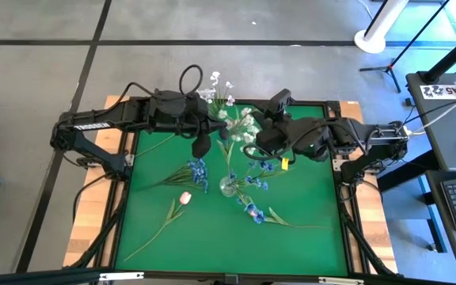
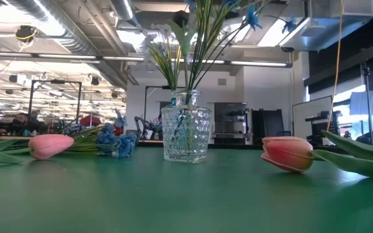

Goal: Sort flowers into vase by color
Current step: Put the white flowers into the blue vase

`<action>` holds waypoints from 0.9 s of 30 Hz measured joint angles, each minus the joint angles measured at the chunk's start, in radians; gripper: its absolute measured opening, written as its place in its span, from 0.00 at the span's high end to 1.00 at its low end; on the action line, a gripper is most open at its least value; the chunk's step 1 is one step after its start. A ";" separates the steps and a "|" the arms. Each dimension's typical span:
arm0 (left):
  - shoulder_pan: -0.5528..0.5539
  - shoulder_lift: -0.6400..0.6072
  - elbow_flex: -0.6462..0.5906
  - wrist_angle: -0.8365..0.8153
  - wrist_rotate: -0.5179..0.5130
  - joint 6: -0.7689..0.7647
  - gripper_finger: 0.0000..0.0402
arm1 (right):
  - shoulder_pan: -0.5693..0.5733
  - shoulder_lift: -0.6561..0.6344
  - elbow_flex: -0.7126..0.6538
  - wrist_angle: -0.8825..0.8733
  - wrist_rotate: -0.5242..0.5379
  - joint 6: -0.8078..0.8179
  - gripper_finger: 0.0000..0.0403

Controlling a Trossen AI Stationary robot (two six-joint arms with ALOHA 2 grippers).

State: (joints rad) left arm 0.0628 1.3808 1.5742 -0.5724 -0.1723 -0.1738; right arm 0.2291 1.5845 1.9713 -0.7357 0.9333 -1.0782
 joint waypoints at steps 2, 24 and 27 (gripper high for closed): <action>0.000 0.000 0.000 0.000 0.000 0.000 1.00 | 0.000 0.000 0.000 -0.003 0.000 0.000 0.65; 0.002 -0.114 0.000 -0.021 -0.183 0.028 1.00 | 0.000 0.001 0.000 -0.162 0.053 0.036 0.99; 0.002 -0.171 0.000 -0.021 -0.192 0.027 1.00 | 0.000 0.001 0.000 -0.161 0.053 0.042 1.00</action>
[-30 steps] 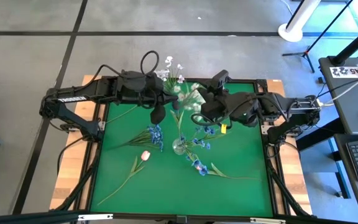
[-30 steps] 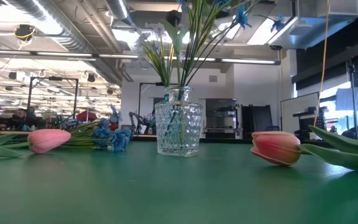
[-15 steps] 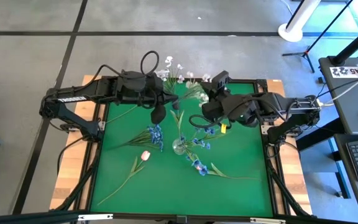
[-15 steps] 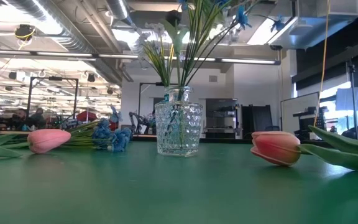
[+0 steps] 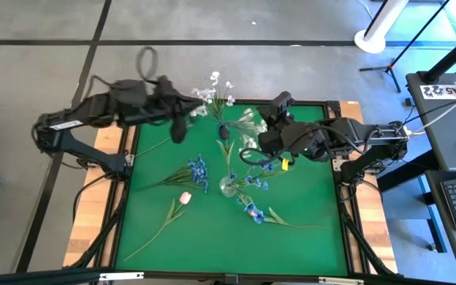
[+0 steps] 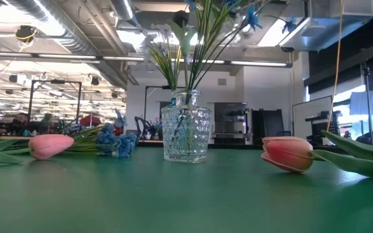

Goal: Sort flowers into vase by color
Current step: Put the white flowers into the blue vase

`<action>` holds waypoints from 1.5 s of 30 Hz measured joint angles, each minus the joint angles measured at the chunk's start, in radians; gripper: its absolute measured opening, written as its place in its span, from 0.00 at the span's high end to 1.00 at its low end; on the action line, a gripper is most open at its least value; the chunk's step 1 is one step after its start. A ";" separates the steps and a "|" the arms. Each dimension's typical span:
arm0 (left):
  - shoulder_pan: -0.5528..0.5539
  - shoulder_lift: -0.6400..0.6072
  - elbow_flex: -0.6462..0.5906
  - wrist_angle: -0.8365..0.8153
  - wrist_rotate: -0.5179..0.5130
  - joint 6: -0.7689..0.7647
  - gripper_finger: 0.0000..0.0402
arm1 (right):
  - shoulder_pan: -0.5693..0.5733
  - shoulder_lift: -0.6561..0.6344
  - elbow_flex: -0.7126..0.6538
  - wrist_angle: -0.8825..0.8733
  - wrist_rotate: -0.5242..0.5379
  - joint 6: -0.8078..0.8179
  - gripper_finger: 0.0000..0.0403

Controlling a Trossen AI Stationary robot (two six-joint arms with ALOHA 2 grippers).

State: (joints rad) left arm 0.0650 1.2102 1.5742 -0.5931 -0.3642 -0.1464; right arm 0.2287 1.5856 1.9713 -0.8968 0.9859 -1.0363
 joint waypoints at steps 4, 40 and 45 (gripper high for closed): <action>-0.022 -0.066 0.002 -0.003 0.074 0.000 0.98 | 0.000 0.000 0.000 0.000 0.000 0.003 1.00; -0.126 0.210 0.000 0.041 -0.071 0.235 0.51 | 0.000 0.000 0.000 -0.001 -0.008 0.011 1.00; -0.127 0.211 0.000 0.092 -0.050 0.235 0.59 | 0.000 0.001 0.000 0.000 -0.010 0.011 1.00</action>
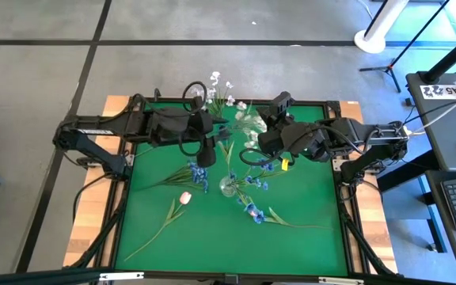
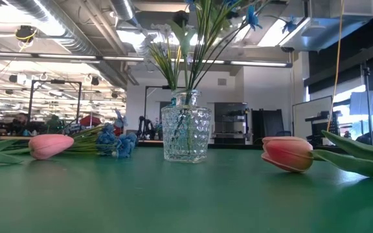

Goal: Sort flowers into vase by color
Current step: Put the white flowers into the blue vase

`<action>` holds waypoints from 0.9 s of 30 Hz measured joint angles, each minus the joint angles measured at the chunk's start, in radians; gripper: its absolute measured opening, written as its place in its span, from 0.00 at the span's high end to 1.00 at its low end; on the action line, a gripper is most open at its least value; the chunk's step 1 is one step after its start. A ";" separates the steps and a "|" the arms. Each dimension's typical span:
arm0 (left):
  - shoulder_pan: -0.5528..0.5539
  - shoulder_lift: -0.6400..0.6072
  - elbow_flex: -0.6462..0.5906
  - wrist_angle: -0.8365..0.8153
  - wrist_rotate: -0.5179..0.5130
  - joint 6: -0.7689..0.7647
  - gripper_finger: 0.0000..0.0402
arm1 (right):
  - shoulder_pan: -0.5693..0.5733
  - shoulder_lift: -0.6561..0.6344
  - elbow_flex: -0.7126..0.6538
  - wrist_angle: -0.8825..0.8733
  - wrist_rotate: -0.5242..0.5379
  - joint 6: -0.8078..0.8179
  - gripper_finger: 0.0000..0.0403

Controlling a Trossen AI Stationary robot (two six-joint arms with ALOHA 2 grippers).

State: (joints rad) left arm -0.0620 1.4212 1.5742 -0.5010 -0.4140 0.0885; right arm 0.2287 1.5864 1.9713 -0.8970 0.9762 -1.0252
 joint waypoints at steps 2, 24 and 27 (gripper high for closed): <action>0.000 0.000 0.000 0.004 0.016 0.000 0.60 | 0.000 0.000 0.000 0.000 0.000 0.000 1.00; -0.014 0.000 0.000 -0.004 -0.151 -0.006 0.98 | 0.001 0.001 0.000 0.033 0.076 0.010 0.96; -0.024 0.000 0.000 -0.012 -0.188 -0.004 0.98 | 0.001 0.001 0.000 0.030 0.132 0.010 0.90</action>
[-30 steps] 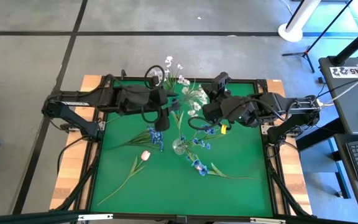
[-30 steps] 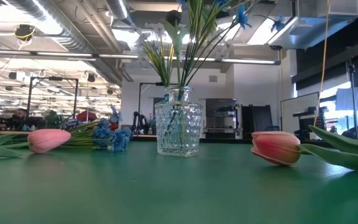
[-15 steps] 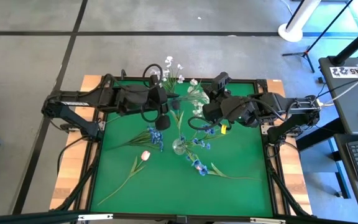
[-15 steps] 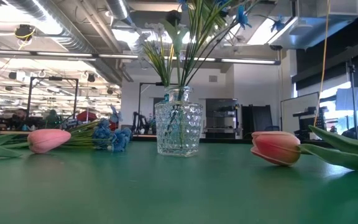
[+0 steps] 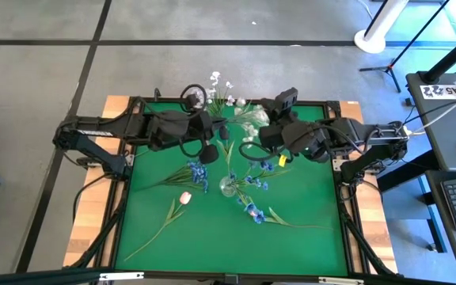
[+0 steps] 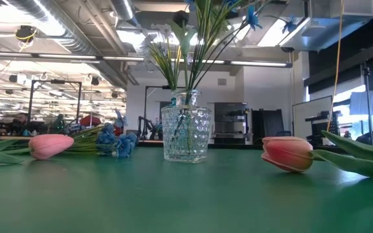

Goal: Sort flowers into vase by color
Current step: Put the white flowers into the blue vase

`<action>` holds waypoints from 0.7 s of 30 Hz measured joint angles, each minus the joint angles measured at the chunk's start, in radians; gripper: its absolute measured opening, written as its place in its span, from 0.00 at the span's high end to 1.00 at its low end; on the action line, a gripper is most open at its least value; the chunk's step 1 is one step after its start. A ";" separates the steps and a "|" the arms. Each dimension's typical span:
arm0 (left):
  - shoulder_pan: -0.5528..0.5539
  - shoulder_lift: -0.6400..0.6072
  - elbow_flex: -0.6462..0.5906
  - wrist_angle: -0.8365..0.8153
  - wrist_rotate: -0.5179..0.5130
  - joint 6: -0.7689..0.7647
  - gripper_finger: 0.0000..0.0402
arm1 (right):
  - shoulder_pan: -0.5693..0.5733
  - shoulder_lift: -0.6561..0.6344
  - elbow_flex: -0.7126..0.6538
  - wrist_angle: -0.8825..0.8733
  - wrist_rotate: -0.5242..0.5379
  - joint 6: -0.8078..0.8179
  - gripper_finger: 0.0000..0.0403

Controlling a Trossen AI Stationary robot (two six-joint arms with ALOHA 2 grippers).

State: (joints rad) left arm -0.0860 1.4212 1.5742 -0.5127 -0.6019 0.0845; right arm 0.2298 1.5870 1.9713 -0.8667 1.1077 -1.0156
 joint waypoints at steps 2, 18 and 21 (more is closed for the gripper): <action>-0.005 0.000 0.000 0.000 -0.037 0.004 0.98 | 0.002 0.000 0.000 -0.013 0.020 0.001 0.84; -0.009 -0.075 0.000 0.086 -0.259 0.057 0.98 | 0.060 -0.066 0.000 -0.124 -0.048 0.418 0.47; -0.009 -0.087 0.000 0.119 -0.287 0.057 0.98 | 0.036 -0.093 0.000 -0.167 -0.284 0.627 0.47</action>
State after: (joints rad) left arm -0.0952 1.3339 1.5745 -0.3934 -0.8889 0.1419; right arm 0.2659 1.4944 1.9717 -1.0340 0.8233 -0.3882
